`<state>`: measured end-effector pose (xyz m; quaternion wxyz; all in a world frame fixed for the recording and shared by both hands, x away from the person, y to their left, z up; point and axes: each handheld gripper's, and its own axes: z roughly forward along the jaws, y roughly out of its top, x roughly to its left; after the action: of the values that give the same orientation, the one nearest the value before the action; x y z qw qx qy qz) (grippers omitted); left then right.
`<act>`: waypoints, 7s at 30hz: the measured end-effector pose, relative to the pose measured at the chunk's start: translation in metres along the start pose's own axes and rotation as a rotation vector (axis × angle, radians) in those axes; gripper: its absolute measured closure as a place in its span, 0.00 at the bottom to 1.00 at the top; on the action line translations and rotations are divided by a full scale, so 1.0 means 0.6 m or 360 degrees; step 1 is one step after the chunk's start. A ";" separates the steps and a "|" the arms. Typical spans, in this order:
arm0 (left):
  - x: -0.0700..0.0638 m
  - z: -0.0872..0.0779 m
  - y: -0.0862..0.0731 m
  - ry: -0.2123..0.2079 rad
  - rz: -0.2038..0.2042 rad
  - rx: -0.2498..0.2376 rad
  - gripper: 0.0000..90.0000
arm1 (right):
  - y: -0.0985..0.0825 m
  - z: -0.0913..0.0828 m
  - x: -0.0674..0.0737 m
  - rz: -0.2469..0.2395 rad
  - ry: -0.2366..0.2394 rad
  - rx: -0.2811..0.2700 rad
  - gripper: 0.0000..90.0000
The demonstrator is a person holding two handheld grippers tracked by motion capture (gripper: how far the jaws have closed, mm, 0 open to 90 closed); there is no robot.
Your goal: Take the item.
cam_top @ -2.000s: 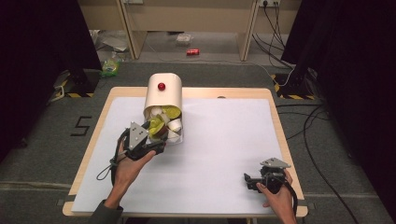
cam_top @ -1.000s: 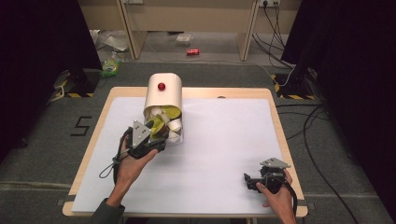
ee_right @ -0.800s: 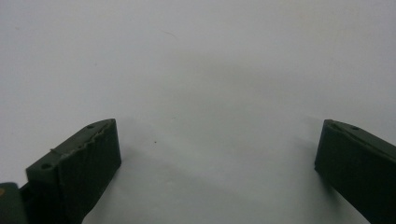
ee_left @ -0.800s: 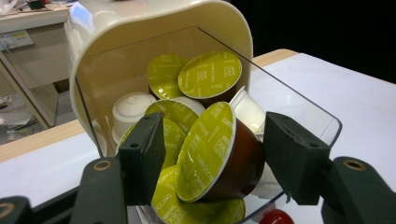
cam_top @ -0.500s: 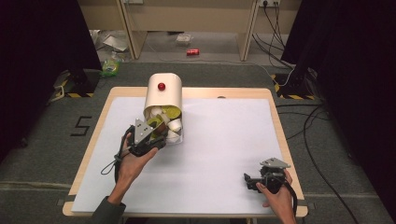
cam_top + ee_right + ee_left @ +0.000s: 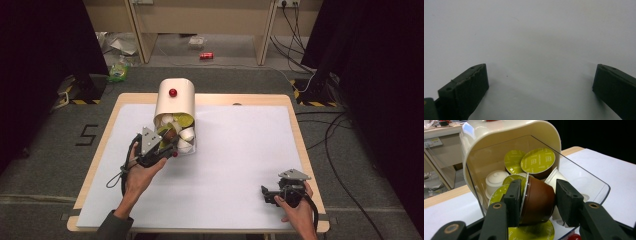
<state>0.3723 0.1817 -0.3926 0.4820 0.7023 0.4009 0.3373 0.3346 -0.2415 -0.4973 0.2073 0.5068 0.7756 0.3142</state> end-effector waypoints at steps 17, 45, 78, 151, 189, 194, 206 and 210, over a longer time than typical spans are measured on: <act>0.006 0.004 0.012 -0.0047 -0.0009 0.0064 0.65 | 0.000 0.000 0.000 0.0001 0.0001 0.0000 0.01; 0.018 0.002 0.003 -0.0030 -0.0101 0.0020 0.64 | 0.000 0.000 0.000 0.0001 0.0001 0.0000 0.01; 0.034 -0.010 -0.003 -0.0054 -0.0209 -0.0035 0.63 | 0.000 0.000 0.000 0.0000 0.0001 -0.0001 0.01; 0.165 -0.094 -0.119 0.0233 -0.0346 -0.0126 0.63 | 0.000 0.000 0.000 0.0000 0.0000 -0.0001 0.01; 0.155 -0.059 -0.211 0.0279 -0.0300 -0.0037 0.63 | 0.000 0.000 0.000 0.0000 0.0002 -0.0001 0.01; 0.156 -0.052 -0.218 0.0270 -0.0306 0.0010 0.63 | 0.000 0.000 0.000 -0.0001 0.0001 -0.0001 0.01; 0.158 -0.052 -0.218 0.0286 -0.0329 0.0023 0.61 | 0.000 0.000 0.000 -0.0001 0.0001 -0.0001 0.01; 0.158 -0.051 -0.218 0.0283 -0.0333 0.0027 0.59 | 0.000 0.000 0.000 -0.0001 0.0001 -0.0001 0.01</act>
<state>0.3575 0.3066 -0.4985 0.4713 0.6280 0.5159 0.3426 0.3345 -0.2416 -0.4973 0.2072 0.5064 0.7757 0.3145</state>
